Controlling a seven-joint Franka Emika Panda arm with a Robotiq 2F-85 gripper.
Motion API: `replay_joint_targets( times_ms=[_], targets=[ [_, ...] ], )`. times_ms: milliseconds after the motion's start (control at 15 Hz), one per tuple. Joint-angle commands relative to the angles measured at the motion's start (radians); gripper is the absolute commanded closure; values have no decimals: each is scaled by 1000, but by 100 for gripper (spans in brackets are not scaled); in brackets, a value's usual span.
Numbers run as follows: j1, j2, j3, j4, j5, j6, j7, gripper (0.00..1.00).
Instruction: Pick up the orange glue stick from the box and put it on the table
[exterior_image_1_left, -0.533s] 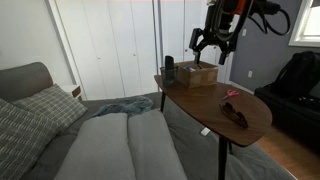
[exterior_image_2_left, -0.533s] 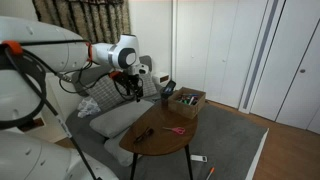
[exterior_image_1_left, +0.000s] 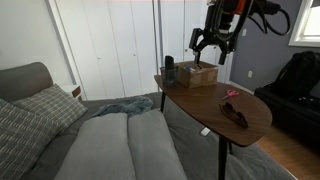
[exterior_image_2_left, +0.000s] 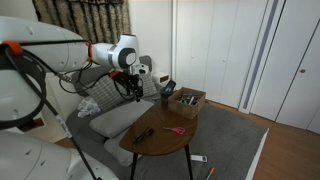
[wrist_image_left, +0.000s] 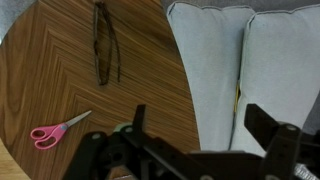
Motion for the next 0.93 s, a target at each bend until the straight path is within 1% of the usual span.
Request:
replay_joint_targets(
  times_ms=[0,133,267,333,400,533,667,800,867],
  targets=[
    [2,1,-2,3,-1,-3,1,0],
    [2,1,-2,3,-1,-3,1,0],
    [-20,-53,-31,-59,-4,53,-7,0],
    [-42,-70,-42,-87,-23,89,1,0],
    [-55,-82,-57,-105,-18,148,2,0],
    [-95,-62,-66,-109,-39,265,20,0],
    [-119,-17,-68,-84,-41,371,31,0],
    [-122,54,-71,-17,-50,411,3,0],
    [-141,103,-75,33,-79,405,-2,0]
  ],
)
